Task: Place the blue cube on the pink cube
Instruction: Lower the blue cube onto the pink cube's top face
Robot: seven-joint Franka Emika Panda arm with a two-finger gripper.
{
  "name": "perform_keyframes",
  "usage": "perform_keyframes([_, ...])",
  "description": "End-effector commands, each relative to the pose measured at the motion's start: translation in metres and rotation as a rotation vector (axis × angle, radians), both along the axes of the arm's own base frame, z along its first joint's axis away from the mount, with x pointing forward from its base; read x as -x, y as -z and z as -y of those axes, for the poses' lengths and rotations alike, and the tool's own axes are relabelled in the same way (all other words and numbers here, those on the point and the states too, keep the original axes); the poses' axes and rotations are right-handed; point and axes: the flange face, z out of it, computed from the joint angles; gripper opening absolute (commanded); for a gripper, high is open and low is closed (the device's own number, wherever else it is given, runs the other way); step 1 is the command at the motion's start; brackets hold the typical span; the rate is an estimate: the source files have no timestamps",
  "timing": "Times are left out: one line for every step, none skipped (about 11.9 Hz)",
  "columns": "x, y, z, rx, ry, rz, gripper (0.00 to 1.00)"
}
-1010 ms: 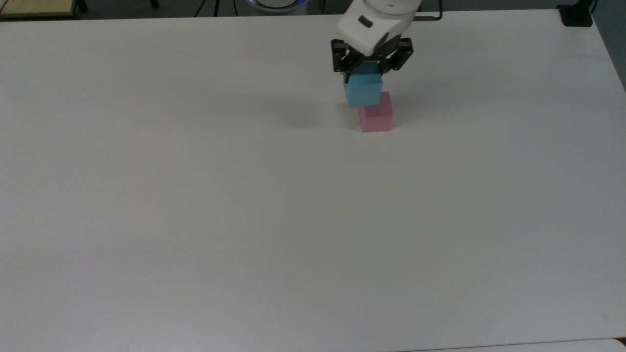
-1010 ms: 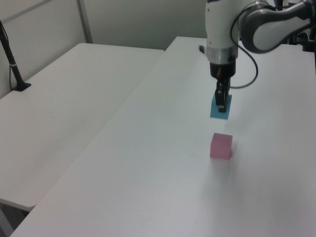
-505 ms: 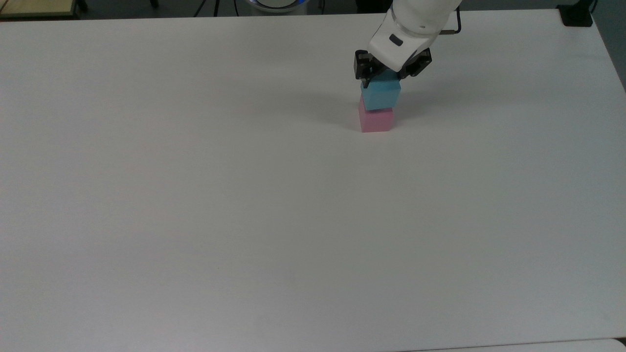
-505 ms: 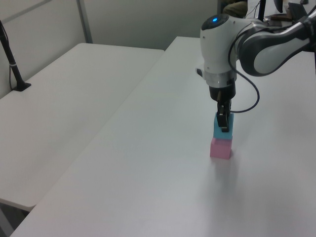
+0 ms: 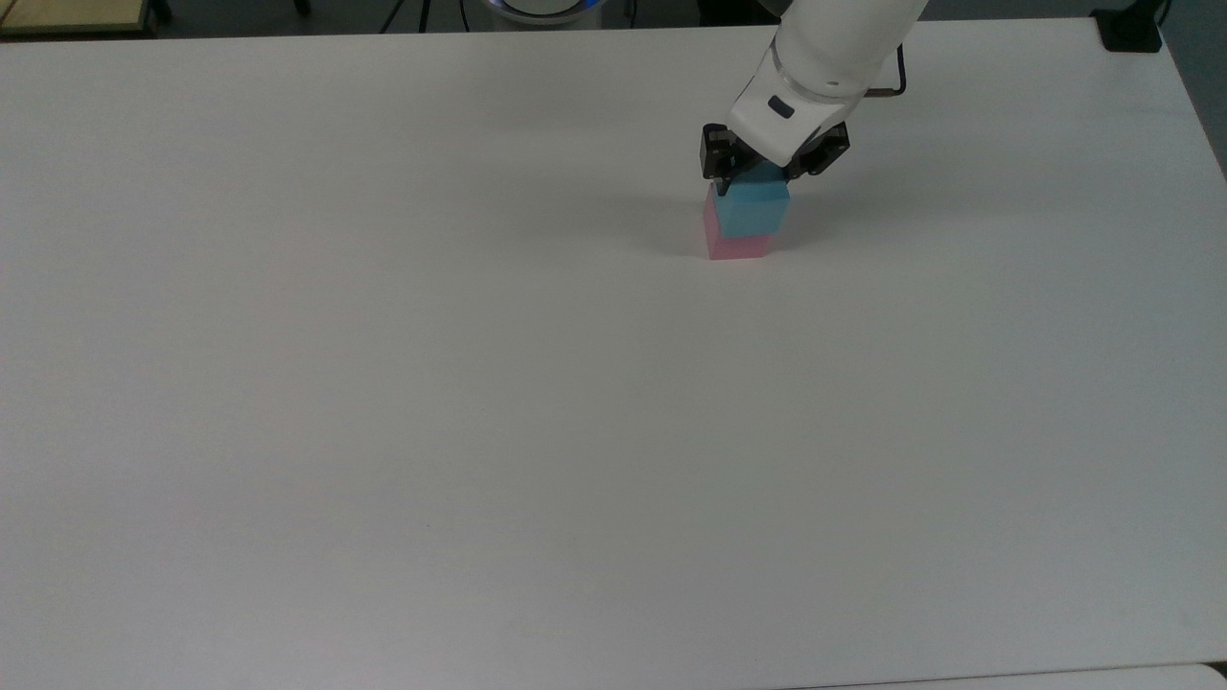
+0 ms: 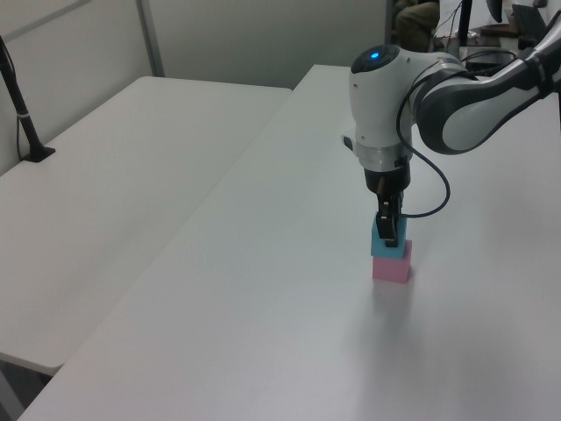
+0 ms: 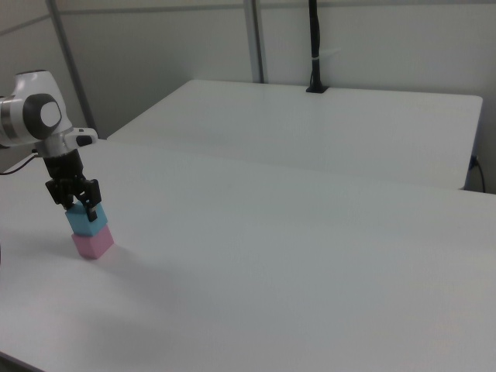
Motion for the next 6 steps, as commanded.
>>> perform_keyframes([-0.001,0.011,-0.006,0.018,0.015,0.014,0.74])
perform_keyframes([0.000,0.009,-0.007,0.020,0.014,0.010,1.00])
perform_keyframes([0.000,0.006,-0.005,0.019,0.016,0.011,1.00])
perform_keyframes([0.000,0.001,-0.003,0.015,0.019,0.018,1.00])
perform_keyframes([-0.002,-0.010,0.001,0.006,0.026,0.033,1.00])
perform_keyframes([-0.003,-0.023,0.007,-0.005,0.032,0.050,1.00])
